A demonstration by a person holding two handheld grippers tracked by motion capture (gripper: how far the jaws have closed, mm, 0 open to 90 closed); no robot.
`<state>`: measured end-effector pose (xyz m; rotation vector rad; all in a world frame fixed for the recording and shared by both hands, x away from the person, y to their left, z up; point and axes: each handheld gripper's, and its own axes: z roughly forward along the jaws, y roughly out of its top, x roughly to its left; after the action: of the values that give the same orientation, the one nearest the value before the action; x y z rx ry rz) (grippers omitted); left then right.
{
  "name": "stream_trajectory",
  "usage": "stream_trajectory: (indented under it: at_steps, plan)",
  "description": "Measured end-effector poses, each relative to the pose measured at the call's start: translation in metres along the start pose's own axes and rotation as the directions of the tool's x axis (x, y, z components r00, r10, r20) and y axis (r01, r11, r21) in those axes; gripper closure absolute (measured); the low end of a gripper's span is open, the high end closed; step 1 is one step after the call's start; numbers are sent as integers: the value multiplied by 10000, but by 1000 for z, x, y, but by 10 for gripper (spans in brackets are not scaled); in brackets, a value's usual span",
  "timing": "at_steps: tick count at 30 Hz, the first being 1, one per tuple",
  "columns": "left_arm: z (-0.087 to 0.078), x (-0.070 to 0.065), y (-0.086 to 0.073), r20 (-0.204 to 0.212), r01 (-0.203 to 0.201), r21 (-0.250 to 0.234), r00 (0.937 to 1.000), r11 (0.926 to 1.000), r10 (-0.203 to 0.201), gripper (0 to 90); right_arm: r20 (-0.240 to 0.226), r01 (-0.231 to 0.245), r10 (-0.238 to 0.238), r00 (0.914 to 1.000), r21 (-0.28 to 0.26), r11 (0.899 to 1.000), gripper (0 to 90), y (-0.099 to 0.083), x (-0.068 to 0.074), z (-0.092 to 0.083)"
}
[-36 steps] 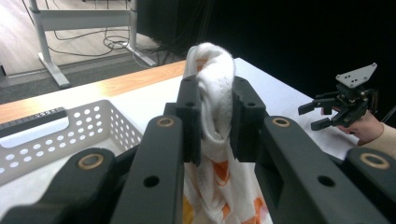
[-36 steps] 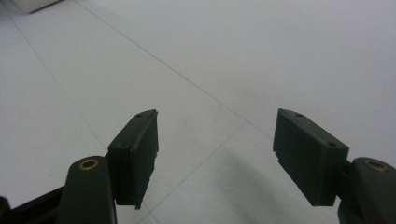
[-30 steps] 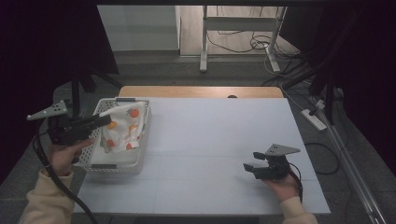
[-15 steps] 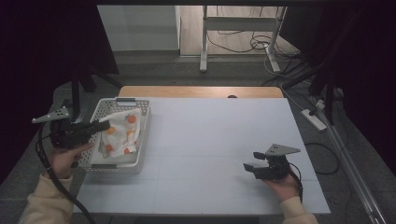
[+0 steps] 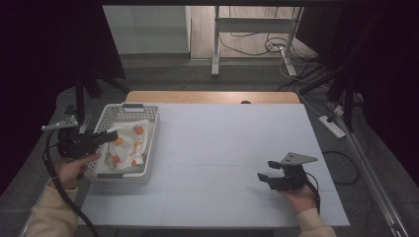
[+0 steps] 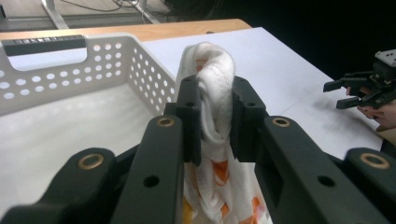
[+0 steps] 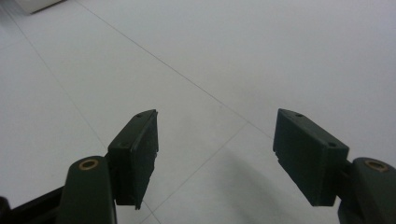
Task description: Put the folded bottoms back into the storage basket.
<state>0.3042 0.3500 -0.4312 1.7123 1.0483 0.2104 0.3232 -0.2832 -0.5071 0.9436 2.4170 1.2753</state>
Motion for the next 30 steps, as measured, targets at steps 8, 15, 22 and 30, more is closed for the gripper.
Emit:
stream_trajectory:
  at_steps: [8, 15, 22, 30]
  plan:
    - [10, 10, -2, -72, 221, 335, 9997, 9992, -218, 767, -35, -1, 1, 10000, -7, 10000, 312, 0, 1, 0]
    - [18, 23, -5, -182, 407, 661, 9991, 9970, -396, 767, -19, -27, 27, 10000, -61, 10000, 312, 0, 1, 0]
    - [25, 30, -3, -373, 388, 1042, 9987, 9938, -351, 767, -34, -3, 3, 10000, -6, 10000, 312, 0, 1, 1]
    - [35, 43, 2, -799, 562, 1514, 9958, 9869, -444, 765, -7, -1, 1, 10000, 52, 10000, 311, 0, 0, 1]
